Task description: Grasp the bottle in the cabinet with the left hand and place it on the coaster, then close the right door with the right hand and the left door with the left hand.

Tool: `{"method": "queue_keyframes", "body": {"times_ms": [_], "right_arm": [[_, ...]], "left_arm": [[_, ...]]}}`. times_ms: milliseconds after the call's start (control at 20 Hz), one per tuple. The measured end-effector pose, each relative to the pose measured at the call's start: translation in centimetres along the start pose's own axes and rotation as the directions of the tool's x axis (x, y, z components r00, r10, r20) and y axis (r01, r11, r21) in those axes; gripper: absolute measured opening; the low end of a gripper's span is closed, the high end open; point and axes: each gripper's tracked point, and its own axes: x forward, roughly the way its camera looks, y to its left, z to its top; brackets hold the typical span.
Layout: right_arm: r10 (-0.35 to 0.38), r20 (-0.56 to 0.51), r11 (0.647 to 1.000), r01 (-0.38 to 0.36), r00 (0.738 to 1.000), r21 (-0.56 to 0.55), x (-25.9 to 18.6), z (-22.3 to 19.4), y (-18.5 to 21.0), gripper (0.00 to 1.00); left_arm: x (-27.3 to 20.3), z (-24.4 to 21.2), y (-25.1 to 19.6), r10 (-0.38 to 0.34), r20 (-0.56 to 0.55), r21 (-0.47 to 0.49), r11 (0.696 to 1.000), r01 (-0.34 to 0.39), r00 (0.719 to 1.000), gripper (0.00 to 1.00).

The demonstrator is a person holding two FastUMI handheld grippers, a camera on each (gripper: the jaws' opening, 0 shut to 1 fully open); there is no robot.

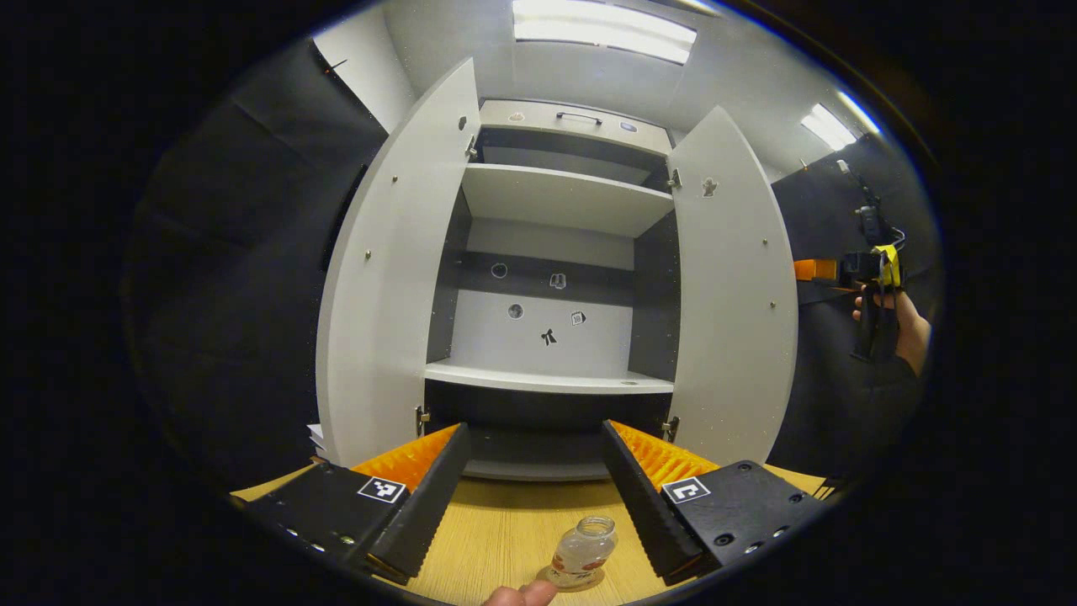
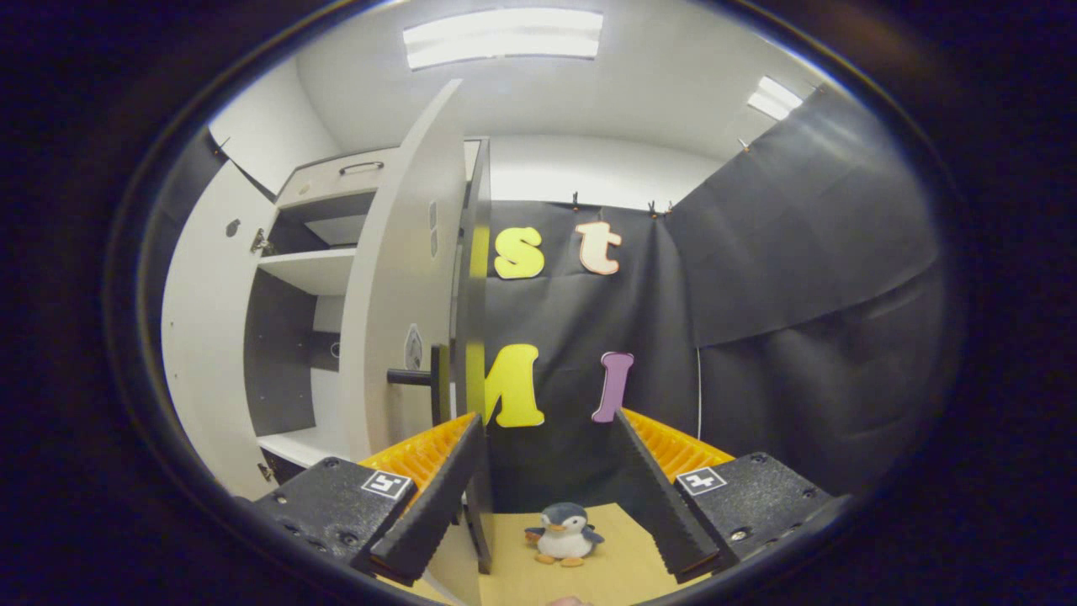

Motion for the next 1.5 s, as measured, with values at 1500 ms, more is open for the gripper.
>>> {"method": "queue_keyframes", "body": {"times_ms": [1500], "right_arm": [[0.27,-0.004,0.962,-0.27,0.963,0.048,-0.7,-2.4,17.2,0.94]], "left_arm": [[-0.5,-0.1,4.0,0.082,-0.004,-0.057,0.995,-0.083,0.997,0.95]]}}
